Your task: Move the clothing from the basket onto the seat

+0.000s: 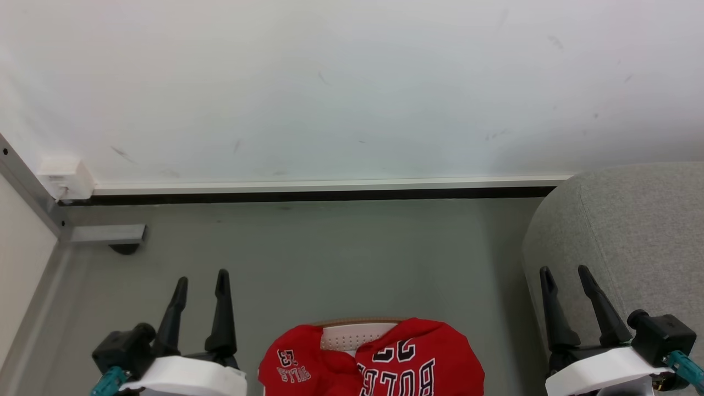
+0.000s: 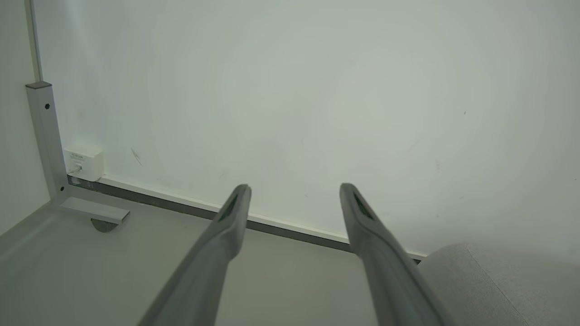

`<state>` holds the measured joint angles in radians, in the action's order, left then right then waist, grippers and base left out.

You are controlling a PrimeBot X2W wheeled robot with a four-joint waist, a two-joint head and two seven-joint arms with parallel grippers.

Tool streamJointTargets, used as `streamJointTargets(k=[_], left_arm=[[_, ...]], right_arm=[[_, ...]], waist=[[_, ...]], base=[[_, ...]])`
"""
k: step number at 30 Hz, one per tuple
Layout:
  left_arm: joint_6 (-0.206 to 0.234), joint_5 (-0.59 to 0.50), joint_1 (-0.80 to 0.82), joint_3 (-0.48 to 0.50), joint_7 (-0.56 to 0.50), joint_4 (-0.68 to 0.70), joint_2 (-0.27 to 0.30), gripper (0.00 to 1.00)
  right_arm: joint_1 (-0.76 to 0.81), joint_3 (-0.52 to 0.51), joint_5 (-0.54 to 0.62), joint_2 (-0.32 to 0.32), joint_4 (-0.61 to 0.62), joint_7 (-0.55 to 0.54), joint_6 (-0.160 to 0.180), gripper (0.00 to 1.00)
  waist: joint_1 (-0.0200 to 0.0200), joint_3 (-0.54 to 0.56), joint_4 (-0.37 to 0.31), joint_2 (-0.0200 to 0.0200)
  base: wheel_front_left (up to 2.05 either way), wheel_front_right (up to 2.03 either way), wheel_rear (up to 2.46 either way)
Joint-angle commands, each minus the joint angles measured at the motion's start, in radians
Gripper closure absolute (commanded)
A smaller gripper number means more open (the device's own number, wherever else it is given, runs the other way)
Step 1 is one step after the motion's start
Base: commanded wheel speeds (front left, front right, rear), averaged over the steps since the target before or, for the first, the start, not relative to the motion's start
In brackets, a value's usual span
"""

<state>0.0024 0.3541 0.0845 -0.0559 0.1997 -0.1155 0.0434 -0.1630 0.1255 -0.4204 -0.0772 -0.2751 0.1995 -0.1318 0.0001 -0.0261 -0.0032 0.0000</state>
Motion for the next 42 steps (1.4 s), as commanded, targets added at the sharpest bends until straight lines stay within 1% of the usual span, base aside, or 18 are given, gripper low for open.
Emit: streamJointTargets(k=[1,32,42], left_arm=[[0.004,-0.028,0.013,0.000,0.007,0.012,0.009,0.00],[0.025,-0.230,0.008,-0.032,0.067,0.019,0.011,0.00],[0.020,-0.199,0.004,-0.026,0.065,0.018,0.010,0.00]], right_arm=[[-0.015,0.003,0.020,-0.002,0.006,0.007,0.002,0.00],[-0.021,0.044,0.205,0.000,0.004,0.068,0.002,0.00],[-0.025,0.051,0.182,0.001,0.003,0.066,0.002,0.00]], waist=[[0.0000,0.000,0.000,0.0000],[-0.0001,-0.001,-0.013,0.0000],[-0.0001,-0.003,-0.019,0.0000]], base=[[0.00,0.00,0.00],[0.00,0.00,0.00],[0.00,0.00,0.00]])
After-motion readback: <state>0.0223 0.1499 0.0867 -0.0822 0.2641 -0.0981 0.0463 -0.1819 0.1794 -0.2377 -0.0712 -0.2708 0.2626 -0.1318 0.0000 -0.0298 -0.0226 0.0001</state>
